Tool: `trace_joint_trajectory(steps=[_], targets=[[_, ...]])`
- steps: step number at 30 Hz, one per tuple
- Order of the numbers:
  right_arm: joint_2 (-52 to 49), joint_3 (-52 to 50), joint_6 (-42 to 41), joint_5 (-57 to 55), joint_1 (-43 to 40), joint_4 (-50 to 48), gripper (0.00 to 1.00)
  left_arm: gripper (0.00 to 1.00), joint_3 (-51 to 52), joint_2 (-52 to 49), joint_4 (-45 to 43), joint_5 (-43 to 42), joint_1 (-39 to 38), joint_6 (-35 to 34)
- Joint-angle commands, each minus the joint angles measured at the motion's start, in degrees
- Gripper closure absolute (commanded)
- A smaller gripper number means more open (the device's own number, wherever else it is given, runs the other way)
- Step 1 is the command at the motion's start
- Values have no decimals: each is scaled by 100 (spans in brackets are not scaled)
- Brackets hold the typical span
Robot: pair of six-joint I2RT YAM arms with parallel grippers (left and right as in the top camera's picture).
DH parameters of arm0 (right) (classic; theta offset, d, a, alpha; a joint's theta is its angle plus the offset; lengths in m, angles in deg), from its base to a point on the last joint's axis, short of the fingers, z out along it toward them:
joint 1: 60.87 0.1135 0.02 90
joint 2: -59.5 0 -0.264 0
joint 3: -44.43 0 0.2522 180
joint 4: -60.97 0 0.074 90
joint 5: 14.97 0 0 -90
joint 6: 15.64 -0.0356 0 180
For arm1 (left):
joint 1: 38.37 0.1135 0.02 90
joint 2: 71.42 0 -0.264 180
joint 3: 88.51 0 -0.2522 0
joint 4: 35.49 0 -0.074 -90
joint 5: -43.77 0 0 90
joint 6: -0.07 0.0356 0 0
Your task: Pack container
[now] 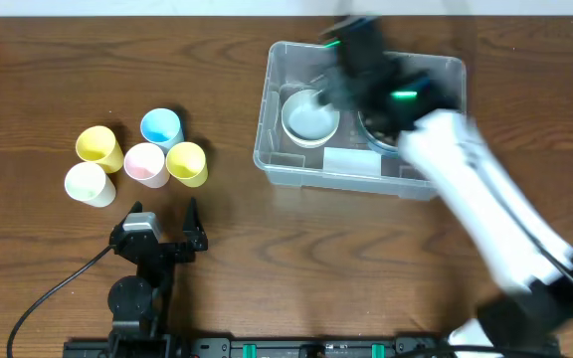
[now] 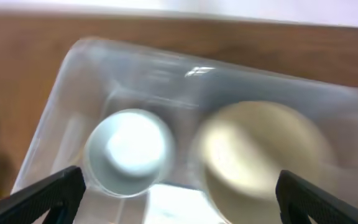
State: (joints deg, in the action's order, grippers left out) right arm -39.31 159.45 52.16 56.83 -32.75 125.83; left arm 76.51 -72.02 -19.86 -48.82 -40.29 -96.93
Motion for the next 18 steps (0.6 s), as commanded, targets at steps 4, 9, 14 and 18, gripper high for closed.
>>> trace_joint_trajectory(steps=[4,9,14,18], targets=[[931,142,-1545,-468,-1725,1427,1,2,98,31,216,92,35,98],[846,-57,-1847,-365,-2973,2380,1,2,98,31,216,92,35,98],[741,-850,-1847,-186,-3952,2249,1,2,98,31,216,92,35,101],[726,-1609,-1755,553,-4496,1762,1,2,98,31,216,92,35,101]])
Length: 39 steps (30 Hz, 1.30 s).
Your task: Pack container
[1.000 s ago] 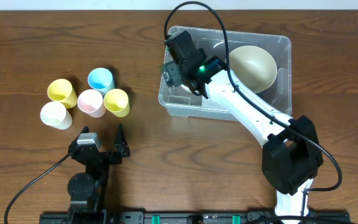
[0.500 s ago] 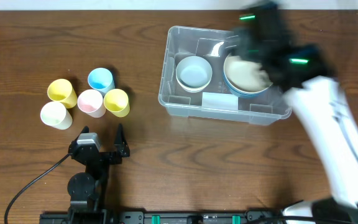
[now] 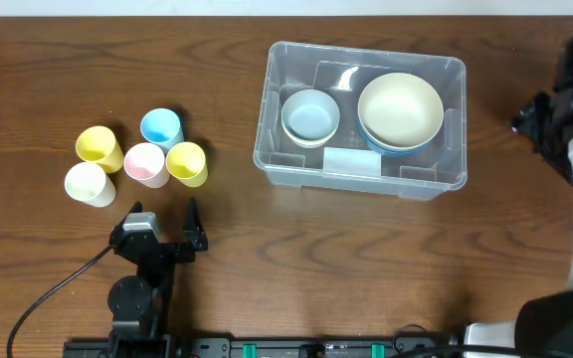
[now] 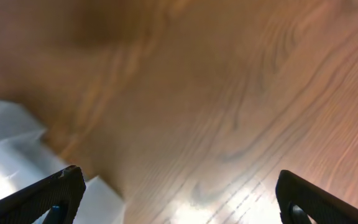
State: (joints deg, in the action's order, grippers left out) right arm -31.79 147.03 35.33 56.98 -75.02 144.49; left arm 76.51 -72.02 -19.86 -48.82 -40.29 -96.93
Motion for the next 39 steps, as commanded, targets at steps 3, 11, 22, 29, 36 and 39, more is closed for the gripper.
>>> trace_joint_trajectory(steps=[3,11,22,29,36,39], targets=[[-28,-857,-76,935,-511,-358,1,2,98,31,216,92,35,98],[-28,-1333,-76,1143,-566,-573,1,2,98,31,216,92,35,98],[-28,-1333,-79,1143,-566,-828,1,2,98,31,216,92,35,101],[-28,-1333,-79,1143,-566,-826,1,2,98,31,155,92,35,101],[-28,-1333,-79,1143,-566,-828,1,2,98,31,153,92,35,101],[-28,-1333,-79,1143,-566,-826,1,2,98,31,42,57,35,24]])
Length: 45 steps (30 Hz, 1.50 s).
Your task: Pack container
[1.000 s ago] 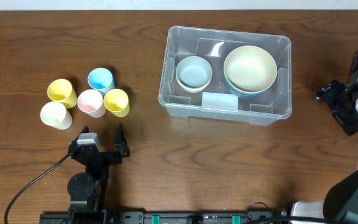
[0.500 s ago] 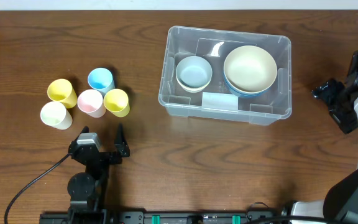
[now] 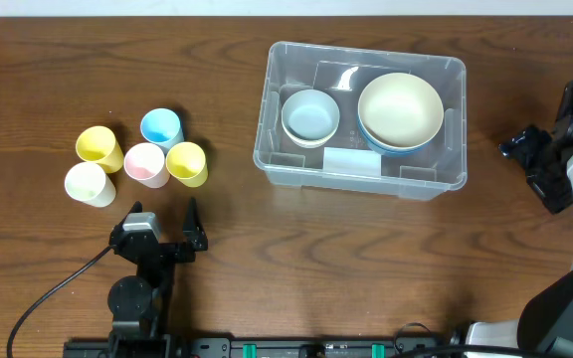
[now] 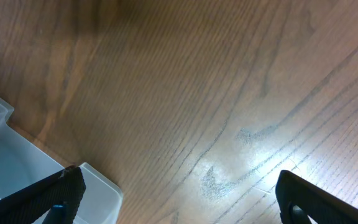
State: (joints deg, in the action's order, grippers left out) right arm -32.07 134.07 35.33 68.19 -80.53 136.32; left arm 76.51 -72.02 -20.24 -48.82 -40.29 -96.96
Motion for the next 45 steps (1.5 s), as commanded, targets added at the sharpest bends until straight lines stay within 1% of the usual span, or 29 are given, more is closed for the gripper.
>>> trace_joint_trajectory(steps=[1,3,5,7,9,12,14,16,19,22,25,26,28,30,33,35,37,39,45], targets=[[0,-37,-79,22,-15,-9,1,2,98,31,2,-13,35,-146],[0,-37,-79,22,-15,-9,1,2,98,31,-328,-201,35,-378],[0,-37,-79,22,-15,-9,1,2,98,31,-927,-643,35,-376],[0,-37,-79,22,-15,-11,1,2,83,31,-1453,-833,35,-372],[0,-37,-79,22,-15,-9,1,2,-70,-2,-1556,-837,35,-343],[0,-37,-76,22,-15,-9,1,2,-481,-310,-1416,-826,35,-216],[0,-37,-79,22,-15,-11,1,2,-986,-787,-1104,-817,35,-219],[0,-37,-79,22,-15,-9,1,2,-1670,-1471,-623,-824,35,-181],[0,-37,-79,22,-15,-9,1,2,-2979,-2776,337,-1067,35,195],[0,-37,-79,22,-15,-9,1,2,-4183,-3976,1134,-1821,35,728],[0,-37,-76,22,-15,-11,1,2,-5027,-4990,1523,-2774,35,721],[0,-37,-79,22,-15,-11,1,2,-5156,-5209,1545,-2900,35,723],[0,-37,-79,22,-15,-11,1,2,-5322,-5611,1552,-2931,35,721],[0,-37,-79,22,-15,-9,1,2,-5510,-5978,1845,-2933,35,719],[0,-37,-79,22,-15,-11,1,2,-6052,-6570,2846,-2848,35,726],[0,-37,-79,22,-15,-11,1,2,-6472,-6966,3506,-2496,35,743],[0,-37,-79,22,-15,-11,1,2,-6780,-7287,3939,-2092,35,745],[0,-37,-79,22,-15,-9,1,2,-6946,-7547,4120,-1851,35,750],[0,-37,-79,22,-15,-9,1,2,-6970,-8150,4291,-1801,35,765]])
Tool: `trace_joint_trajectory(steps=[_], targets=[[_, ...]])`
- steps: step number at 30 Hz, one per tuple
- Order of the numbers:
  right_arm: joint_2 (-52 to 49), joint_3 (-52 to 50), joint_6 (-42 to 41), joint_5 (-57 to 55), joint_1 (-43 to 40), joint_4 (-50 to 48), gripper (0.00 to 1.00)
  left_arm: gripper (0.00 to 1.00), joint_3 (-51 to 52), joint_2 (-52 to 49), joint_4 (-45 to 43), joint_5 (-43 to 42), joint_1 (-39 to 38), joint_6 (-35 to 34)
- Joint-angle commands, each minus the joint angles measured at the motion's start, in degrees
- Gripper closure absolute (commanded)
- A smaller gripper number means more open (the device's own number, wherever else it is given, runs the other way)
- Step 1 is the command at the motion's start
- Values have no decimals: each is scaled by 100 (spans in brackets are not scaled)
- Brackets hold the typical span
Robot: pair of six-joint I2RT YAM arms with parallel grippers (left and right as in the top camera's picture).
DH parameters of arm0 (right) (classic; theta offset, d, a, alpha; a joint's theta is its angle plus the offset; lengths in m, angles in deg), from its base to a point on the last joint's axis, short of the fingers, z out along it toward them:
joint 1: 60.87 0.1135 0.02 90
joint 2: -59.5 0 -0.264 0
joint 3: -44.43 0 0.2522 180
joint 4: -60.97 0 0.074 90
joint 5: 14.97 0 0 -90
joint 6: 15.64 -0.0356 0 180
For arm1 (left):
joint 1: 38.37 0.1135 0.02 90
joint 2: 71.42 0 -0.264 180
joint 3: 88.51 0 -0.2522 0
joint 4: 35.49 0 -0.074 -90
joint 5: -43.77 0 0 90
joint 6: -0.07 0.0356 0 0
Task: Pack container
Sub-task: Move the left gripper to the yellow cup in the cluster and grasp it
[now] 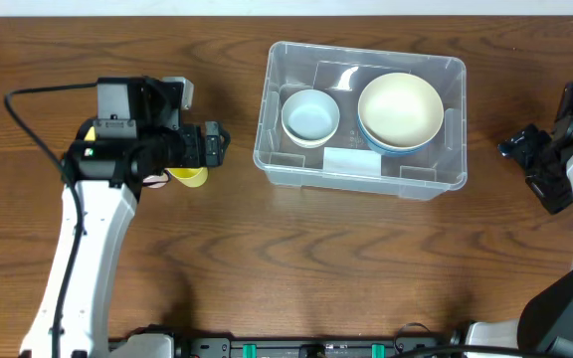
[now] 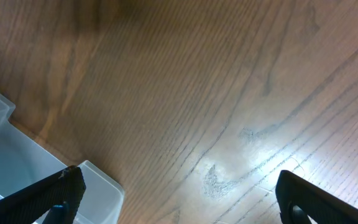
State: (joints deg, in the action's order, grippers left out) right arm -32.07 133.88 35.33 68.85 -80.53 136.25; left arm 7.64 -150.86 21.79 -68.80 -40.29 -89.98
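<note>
The clear plastic container (image 1: pixel 296 171) stands at the back, right of centre. It holds a small pale-blue bowl (image 1: pixel 310 114) and a large cream bowl (image 1: pixel 400 107) nested in a blue one. My left gripper (image 1: pixel 210 145) reaches over the cluster of cups on the left. Only a yellow cup (image 1: pixel 189 178) and a sliver of a pink cup (image 1: pixel 153 181) show beneath the arm, and the other cups are hidden. My right gripper (image 1: pixel 525 149) hangs to the right of the container, open and empty (image 2: pixel 179 199) over bare wood. A corner of the container (image 2: pixel 17 168) shows in the right wrist view.
The left arm's cable (image 1: pixel 28 109) loops over the table's left side. The dark wooden table (image 1: pixel 296 268) runs across the whole view.
My left arm has moved from its folded spot at the table's front edge to over the cups, covering most of them. The right arm and the container are unchanged.
My right gripper was open above the container with both bowls inside. Then it was off to the right of the container over bare table, and it stayed there. The left arm, folded at the front edge throughout, now reaches over the cups.
</note>
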Motion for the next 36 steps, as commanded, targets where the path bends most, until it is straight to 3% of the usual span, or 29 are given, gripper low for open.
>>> trace_joint_trajectory(steps=[1,11,26,36], targets=[[0,-17,-79,-44,-15,-2,1,2,-83,-378,107,260,35,68],[0,-17,-79,-44,-15,-4,1,2,-81,-1335,120,553,35,70],[0,-17,-79,-44,-15,-4,1,2,-26,-1488,-81,581,35,70],[0,-17,-79,-44,-17,-4,1,2,-26,-1493,-74,1174,-37,46]])
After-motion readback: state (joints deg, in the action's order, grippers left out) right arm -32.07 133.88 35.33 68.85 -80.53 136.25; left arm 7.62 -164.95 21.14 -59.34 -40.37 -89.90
